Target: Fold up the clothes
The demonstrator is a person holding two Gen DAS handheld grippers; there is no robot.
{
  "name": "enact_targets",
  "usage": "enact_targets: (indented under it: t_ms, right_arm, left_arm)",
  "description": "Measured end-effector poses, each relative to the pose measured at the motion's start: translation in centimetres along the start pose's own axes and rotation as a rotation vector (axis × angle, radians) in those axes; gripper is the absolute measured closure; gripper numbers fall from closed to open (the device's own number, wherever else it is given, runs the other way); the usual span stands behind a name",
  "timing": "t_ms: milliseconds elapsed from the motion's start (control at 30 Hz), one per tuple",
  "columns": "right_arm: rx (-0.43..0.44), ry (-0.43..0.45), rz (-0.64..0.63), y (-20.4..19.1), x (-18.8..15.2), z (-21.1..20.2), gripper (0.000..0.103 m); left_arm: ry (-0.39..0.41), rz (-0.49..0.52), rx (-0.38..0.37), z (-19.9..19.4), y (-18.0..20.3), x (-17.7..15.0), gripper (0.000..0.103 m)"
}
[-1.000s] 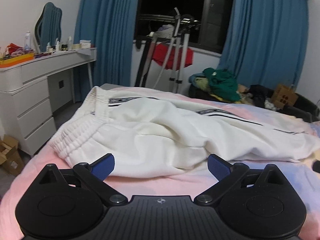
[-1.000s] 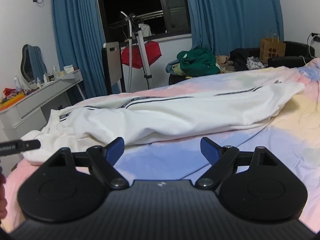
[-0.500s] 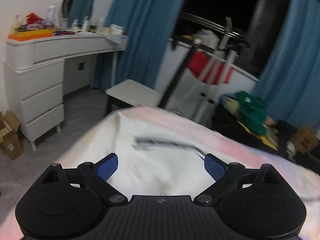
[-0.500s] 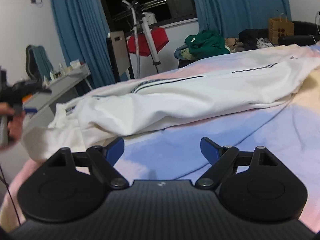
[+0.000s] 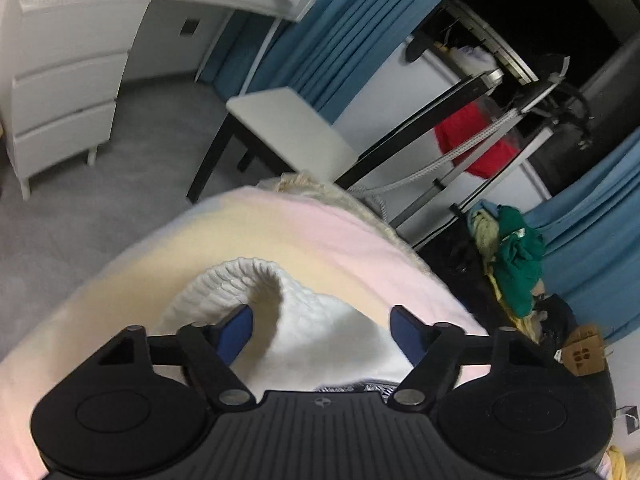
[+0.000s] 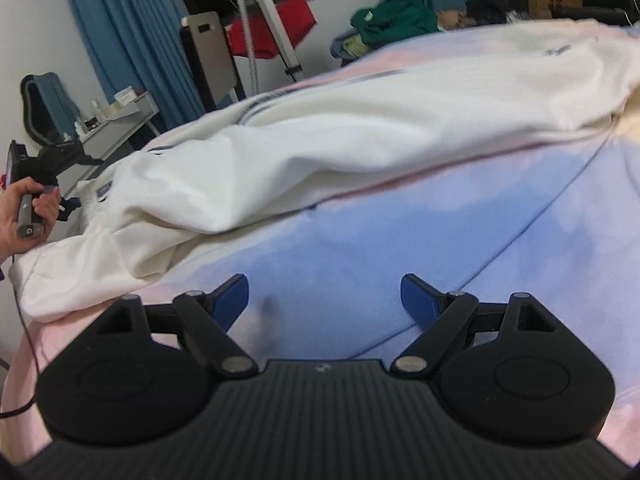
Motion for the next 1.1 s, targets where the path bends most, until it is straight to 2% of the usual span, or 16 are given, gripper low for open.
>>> enact_targets:
  t_ms: [33,100,133,333,433,600,733,767,1100]
  right_arm:
    - [-0.003,-0.001,0.002,0.0,0.0,0.2,0.018]
    - [-0.007,0.000,-0.003,0.0,0.0,0.4,0.018]
    - [-0.009,0.001,-0.007,0.0,0.0,0.4,0.018]
    - [-0.010,0.059,0.002,0.4,-0.1,-1.0,0.018]
    - [-0.011,0.083,0.002,0.7,-0.3,-1.8,0.018]
    - [-0.011,0.129,-0.020,0.6,-0.3,-3.4,0.018]
    - [-0.006,0.160,-0.041,0.5,-0.6,-5.0,0.018]
    - [-0.005,0.167,-0.046,0.5,-0.6,-5.5,0.018]
    - [0.021,0.242,-0.059,-0.1,-1.1,-10.1,0.018]
  left_arm:
    - [-0.013,-0.004,0.000,0.4,-0.1,0.1,0.057]
    - [-0.027,0.015,0.014,0.6,0.2,0.2,0.069]
    - [-0.028,0.037,0.022,0.2,0.7,0.1,0.087]
    - [0.014,0.223,0.046,-4.5,5.5,-1.3,0.091]
    - [0.051,0.327,0.013,-9.5,8.1,-3.7,0.092]
    - [0.113,0.505,-0.105,-19.4,11.4,-9.8,0.094]
    - [0.134,0.614,-0.197,-27.3,11.1,-17.1,0.094]
    - [0.125,0.633,-0.210,-28.6,10.6,-19.2,0.094]
    - [-0.166,0.650,-0.246,-31.2,3.8,-37.0,0.094]
Point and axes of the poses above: each gripper's, at about its wrist camera, not at the fingertips, and z roughly the way its jaws point, y to its right, x to its top, the point moved 1 cm from there along z, roughly the way its jaws point, and after that the axes turned 10 degrees about -y, right-handed, at the moved point
